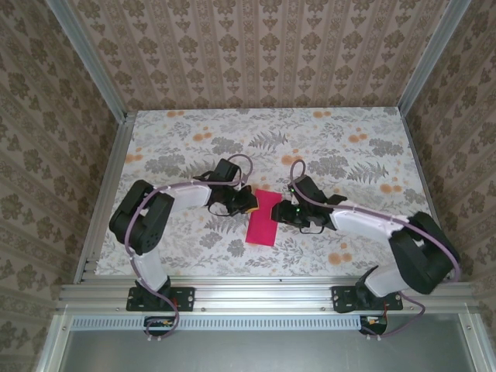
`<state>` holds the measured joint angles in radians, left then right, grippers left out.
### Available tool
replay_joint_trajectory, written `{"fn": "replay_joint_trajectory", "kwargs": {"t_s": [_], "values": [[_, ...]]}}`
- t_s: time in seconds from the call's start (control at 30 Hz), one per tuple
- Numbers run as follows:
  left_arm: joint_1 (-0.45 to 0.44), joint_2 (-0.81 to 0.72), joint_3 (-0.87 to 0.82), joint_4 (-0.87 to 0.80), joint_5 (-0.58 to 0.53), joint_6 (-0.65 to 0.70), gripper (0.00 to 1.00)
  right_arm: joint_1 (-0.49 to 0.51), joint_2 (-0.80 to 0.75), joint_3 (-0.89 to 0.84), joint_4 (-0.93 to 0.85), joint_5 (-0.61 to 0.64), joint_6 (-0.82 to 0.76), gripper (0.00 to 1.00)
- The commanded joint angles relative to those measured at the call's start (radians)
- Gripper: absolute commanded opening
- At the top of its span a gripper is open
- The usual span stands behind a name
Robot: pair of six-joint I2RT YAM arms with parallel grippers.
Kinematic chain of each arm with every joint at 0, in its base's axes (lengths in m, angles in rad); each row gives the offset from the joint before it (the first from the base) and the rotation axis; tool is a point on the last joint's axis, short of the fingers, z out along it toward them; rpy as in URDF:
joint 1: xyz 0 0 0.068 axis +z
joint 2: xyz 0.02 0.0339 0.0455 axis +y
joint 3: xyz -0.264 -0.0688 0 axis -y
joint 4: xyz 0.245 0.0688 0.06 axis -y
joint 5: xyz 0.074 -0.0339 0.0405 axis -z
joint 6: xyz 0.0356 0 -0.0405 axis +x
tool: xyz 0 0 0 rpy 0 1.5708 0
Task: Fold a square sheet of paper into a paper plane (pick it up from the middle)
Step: Fold the triangle a second time at the center of the table.
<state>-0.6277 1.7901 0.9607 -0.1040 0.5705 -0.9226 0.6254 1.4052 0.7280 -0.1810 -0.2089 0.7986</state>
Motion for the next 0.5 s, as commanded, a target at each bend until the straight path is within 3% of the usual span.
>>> {"fn": "replay_joint_trajectory", "kwargs": {"t_s": [0.0,0.17,0.33,0.47], "values": [[-0.008,-0.072,-0.026,0.003,-0.057,-0.068,0.02,0.061,-0.118,-0.003,-0.121,0.117,-0.098,0.52],[-0.015,-0.073,-0.024,0.006,-0.068,-0.087,0.02,0.211,-0.146,0.063,-0.212,0.245,-0.195,0.58],[-0.022,-0.058,-0.008,0.005,-0.062,-0.087,0.02,0.367,-0.031,0.172,-0.275,0.414,-0.234,0.64],[-0.03,-0.053,-0.001,-0.003,-0.064,-0.081,0.02,0.418,0.095,0.264,-0.319,0.483,-0.253,0.67]]}}
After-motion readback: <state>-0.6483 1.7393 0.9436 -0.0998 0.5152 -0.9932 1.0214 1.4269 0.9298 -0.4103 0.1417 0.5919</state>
